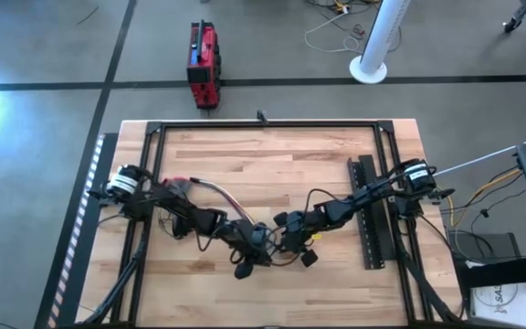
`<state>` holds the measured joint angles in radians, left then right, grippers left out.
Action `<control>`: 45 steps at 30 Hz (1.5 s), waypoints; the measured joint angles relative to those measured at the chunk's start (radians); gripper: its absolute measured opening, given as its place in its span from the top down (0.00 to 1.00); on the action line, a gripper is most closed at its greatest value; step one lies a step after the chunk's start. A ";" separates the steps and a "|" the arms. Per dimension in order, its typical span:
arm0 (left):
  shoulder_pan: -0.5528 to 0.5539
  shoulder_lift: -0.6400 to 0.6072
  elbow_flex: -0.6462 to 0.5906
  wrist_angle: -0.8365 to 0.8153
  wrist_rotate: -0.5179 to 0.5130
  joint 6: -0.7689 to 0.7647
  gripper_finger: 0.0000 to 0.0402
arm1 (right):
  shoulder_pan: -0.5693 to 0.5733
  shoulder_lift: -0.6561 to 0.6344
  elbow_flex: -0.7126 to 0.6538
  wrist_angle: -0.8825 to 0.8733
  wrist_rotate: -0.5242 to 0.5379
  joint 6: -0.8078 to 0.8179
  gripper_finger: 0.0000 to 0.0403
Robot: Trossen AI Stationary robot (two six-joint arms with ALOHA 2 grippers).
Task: Ziptie cables
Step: Wrap the colored cable wires with the black zip tie
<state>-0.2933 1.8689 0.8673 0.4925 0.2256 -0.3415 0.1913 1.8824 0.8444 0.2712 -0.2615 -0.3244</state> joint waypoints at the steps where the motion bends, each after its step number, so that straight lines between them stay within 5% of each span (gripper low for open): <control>1: -0.009 -0.014 0.000 -0.024 -0.001 -0.017 0.82 | 0.000 0.000 0.000 0.000 0.000 0.000 0.92; 11: -0.153 -0.170 0.000 -0.197 -0.067 -0.210 0.64 | 0.000 0.000 -0.001 -0.003 0.019 0.003 0.92; 19: -0.329 -0.363 0.000 -0.434 -0.143 -0.580 0.63 | 0.000 0.000 -0.002 -0.003 0.022 0.014 0.92; 23: -0.442 -0.471 0.002 -0.534 -0.394 -0.639 0.69 | 0.001 -0.002 -0.002 -0.003 0.024 0.017 0.92; 29: -0.569 -0.530 0.002 -0.551 -0.903 -0.440 0.79 | 0.000 -0.033 -0.006 -0.025 0.037 0.019 0.92; 34: -0.558 -0.472 0.001 -0.527 -1.128 -0.323 0.84 | 0.001 -0.059 -0.006 -0.022 0.045 0.021 0.92; 40: -0.456 -0.334 0.000 -0.335 -1.117 -0.224 0.85 | 0.013 -0.060 -0.006 -0.012 0.044 0.038 0.92; 45: -0.374 -0.209 0.000 -0.078 -0.954 -0.087 0.85 | 0.025 -0.107 -0.004 -0.053 0.064 0.039 0.92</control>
<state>-0.6668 1.6602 0.8677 0.4148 -0.7282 -0.4290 0.2165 1.7749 0.8404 0.2181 -0.1979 -0.2851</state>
